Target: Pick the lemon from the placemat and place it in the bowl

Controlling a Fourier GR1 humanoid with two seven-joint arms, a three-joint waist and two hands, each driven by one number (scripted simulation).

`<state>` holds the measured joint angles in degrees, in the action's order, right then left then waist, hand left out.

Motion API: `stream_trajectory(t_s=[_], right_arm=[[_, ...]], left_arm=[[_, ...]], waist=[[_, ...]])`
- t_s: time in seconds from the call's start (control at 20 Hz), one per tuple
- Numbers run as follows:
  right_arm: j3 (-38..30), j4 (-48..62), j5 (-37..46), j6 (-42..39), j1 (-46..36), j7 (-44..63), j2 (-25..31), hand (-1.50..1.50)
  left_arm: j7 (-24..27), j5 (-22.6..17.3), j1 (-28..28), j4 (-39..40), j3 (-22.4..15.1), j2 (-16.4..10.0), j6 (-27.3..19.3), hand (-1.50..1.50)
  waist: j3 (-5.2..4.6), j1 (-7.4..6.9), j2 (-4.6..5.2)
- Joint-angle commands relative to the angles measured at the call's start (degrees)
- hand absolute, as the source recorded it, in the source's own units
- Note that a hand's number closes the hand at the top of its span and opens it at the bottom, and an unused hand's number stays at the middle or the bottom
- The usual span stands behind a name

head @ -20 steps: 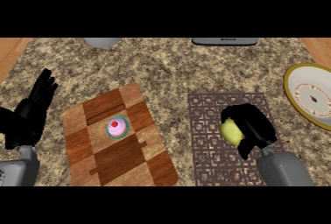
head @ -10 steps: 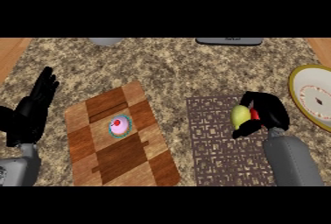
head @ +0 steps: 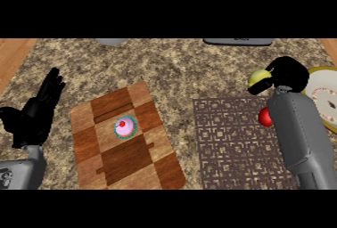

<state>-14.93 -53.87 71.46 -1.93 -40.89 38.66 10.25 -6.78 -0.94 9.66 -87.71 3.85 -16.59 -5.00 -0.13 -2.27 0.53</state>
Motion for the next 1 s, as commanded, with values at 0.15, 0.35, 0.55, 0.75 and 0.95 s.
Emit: stream_trajectory(t_s=[0.15, 0.35, 0.55, 0.75, 0.95], right_arm=[[2.90, -2.50, 11.25, 6.81, -12.42, 15.24, 2.59, 1.50], [1.17, -3.85, 10.67, 9.41, -14.22, 16.47, 4.21, 1.50], [-1.00, -4.66, 9.03, 8.94, -12.91, 14.73, 8.67, 1.50], [-3.19, -5.70, 5.69, 7.94, -12.07, 11.57, 12.17, 1.50], [-6.60, -5.18, 0.76, 12.91, -9.18, 8.19, 13.23, 1.50]], left_arm=[[0.11, -0.31, -0.33, 0.70, 0.85, -0.20, 0.35, 0.00], [-2.48, -0.15, -0.42, -1.70, 2.17, -2.08, 0.56, 0.00], [0.07, -0.78, -0.62, 0.42, 3.10, -1.44, 1.57, 0.00], [2.49, -1.14, -1.47, 2.38, 4.16, -1.23, 2.65, 0.00], [-0.62, 0.46, -1.10, -0.29, 2.57, 0.49, 0.85, 0.00]], waist=[[0.03, 0.73, -0.40], [0.13, 1.49, -0.55], [0.12, 1.93, -0.52], [0.11, 2.04, -0.48], [0.14, 2.08, -0.49]])
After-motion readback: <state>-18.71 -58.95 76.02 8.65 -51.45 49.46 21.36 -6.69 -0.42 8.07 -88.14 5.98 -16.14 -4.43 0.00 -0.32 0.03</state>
